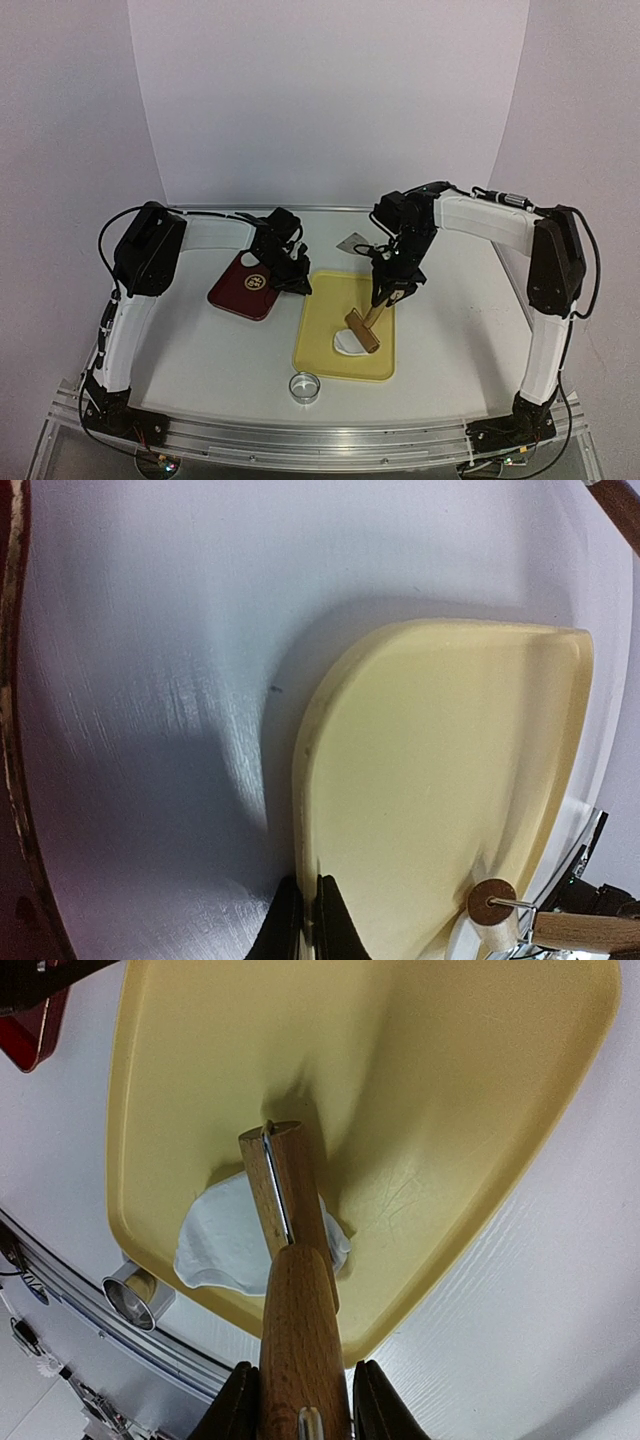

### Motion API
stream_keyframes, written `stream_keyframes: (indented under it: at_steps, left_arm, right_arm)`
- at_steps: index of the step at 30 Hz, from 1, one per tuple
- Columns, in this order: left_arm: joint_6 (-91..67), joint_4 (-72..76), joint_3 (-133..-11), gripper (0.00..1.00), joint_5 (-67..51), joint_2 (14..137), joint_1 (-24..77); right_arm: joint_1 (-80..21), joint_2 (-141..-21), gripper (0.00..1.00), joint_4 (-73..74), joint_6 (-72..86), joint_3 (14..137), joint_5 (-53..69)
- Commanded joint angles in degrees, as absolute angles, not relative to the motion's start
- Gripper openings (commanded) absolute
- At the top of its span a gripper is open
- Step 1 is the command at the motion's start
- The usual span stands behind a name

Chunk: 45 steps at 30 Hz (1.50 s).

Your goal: Roll out the dumpling wrappers from the dough

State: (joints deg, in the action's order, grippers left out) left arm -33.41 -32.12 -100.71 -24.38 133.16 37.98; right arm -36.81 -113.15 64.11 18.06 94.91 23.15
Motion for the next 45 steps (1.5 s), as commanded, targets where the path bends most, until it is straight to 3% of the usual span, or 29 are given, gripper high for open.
stream_keyframes:
  at_steps: [1, 21, 30, 45]
  left_arm:
    - [-29.9, -35.5, -98.0, 0.0, -18.6, 134.4, 37.2]
    - [-30.0, -36.0, -99.1, 0.0, -19.3, 135.1, 37.2]
    - [-29.6, -36.9, -99.2, 0.0, -17.7, 135.2, 36.9]
    - [-30.1, -35.8, -97.8, 0.0, -17.4, 134.2, 36.3]
  right_arm:
    - [-37.2, -120.0, 0.0, 61.9, 17.7, 87.2, 17.3]
    - [-38.9, -125.5, 0.0, 58.6, 18.6, 88.2, 16.5]
    - [-38.8, -122.0, 0.0, 61.5, 19.9, 90.6, 11.7]
    - [-28.7, -115.0, 0.0, 63.6, 17.3, 84.2, 11.0]
